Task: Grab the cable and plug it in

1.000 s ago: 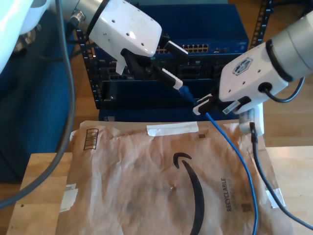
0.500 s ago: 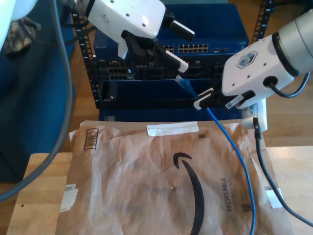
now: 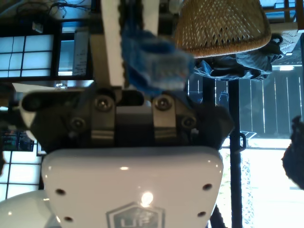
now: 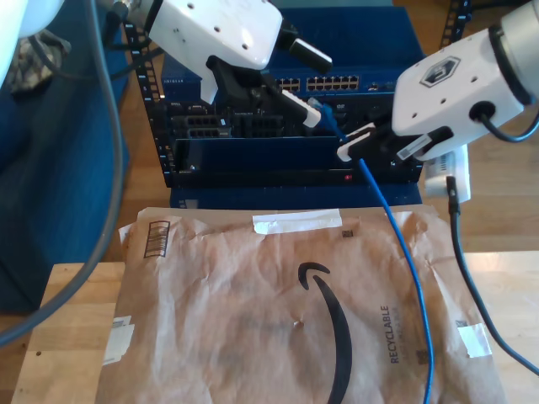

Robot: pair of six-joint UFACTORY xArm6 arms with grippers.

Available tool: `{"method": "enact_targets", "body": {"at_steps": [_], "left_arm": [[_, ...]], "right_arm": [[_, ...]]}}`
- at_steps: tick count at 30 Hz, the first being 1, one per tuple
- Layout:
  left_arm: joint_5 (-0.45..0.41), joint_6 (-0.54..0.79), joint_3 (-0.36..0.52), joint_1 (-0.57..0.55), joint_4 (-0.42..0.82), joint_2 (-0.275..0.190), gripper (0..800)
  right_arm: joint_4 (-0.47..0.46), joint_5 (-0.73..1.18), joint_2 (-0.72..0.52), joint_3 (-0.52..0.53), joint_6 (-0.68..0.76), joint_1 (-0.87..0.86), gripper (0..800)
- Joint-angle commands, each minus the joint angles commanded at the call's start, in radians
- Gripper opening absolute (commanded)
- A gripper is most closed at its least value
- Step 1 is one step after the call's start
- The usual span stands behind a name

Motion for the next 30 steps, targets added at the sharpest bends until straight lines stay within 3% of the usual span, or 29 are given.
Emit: {"method": "enact_targets", "body": {"at_steps": [30], "left_arm": [[0.035,0.025,-0.002,-0.002,-0.002,0.002,772]], "right_arm": [[0.049,0.041,0.015,-0.041,-0.002,-0.031,18]]}}
